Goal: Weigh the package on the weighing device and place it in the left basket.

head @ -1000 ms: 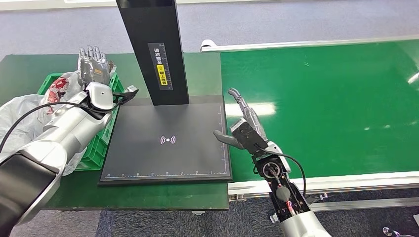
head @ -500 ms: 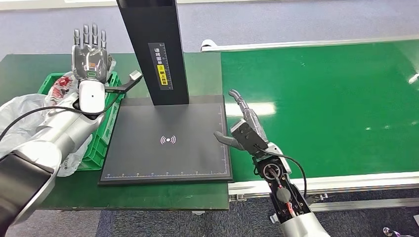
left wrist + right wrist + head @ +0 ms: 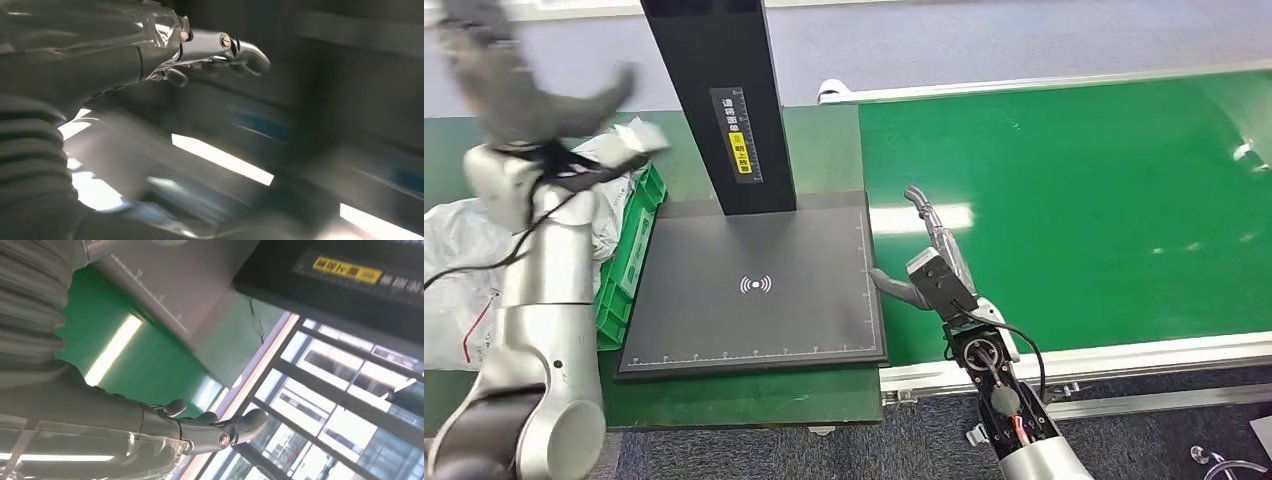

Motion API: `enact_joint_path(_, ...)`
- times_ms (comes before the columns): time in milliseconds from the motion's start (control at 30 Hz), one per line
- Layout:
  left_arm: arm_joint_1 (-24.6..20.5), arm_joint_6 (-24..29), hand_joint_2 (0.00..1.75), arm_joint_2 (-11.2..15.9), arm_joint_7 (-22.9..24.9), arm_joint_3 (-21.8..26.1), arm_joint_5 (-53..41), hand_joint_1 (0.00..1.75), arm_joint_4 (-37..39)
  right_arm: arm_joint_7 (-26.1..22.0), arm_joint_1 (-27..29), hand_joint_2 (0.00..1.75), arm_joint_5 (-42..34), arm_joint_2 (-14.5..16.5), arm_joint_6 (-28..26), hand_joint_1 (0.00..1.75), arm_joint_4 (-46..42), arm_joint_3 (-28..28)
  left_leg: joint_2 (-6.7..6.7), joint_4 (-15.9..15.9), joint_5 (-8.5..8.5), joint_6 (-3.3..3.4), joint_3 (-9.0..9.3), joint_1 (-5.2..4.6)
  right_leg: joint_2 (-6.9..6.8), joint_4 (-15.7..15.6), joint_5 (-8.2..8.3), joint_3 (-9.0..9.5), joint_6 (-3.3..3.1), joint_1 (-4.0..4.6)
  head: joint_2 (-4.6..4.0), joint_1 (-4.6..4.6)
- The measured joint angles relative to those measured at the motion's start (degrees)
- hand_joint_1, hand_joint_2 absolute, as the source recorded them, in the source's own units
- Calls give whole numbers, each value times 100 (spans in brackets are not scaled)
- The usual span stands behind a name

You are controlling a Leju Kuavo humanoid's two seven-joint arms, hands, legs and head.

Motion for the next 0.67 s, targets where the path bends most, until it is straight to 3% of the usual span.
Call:
enact_joint_path(67,147,-3,0,-314,219,1127,21,0,-391,-7,-18,175,-4,0,-14,0,38,15,-23,-2,6,-7,1,11,-16,1,-4,3,-4,10,-1,1)
enact_joint_path(133,246,-4,0,-496,438,1667,342,0,-642,-4,-26,175,-7,2,-33,0,56,32,-71,-5,16,-14,-6,17,-57,2,-9,8,-7,15,0,-1)
enact_joint_path(200,381,-5,87,-625,536,1814,1225,0,-782,6,-28,175,-10,0,-73,0,65,37,-108,-6,22,-15,-10,20,-92,1,-14,15,-9,18,-1,0)
enact_joint_path(267,608,-21,175,-711,561,1659,2669,0,-771,22,-21,175,-51,-5,-103,0,53,35,-122,-6,24,-13,-8,18,-108,0,-17,21,-8,16,-1,1)
enact_joint_path(333,1003,-91,175,-719,574,1093,4381,0,-722,58,27,175,-211,-34,-1,0,-39,6,-128,-5,25,-12,-7,15,-114,-2,-18,26,-7,13,-1,1)
enact_joint_path(400,1494,-299,175,-688,584,186,5585,0,-739,104,105,175,-505,-85,272,0,-206,-79,-145,-4,27,-7,-19,12,-131,-5,-17,29,-5,12,-1,2)
enact_joint_path(533,2352,-1168,175,-620,698,-1427,5673,0,-963,143,175,175,-1289,-138,945,0,-467,-328,-157,-3,24,3,-31,3,-147,-11,-19,29,1,3,0,2)
enact_joint_path(667,2864,-1604,175,-551,780,-2370,5567,0,-1107,150,194,175,-1814,-165,1394,0,-565,-519,-156,-3,20,9,-31,2,-147,-12,-22,27,6,2,0,0)
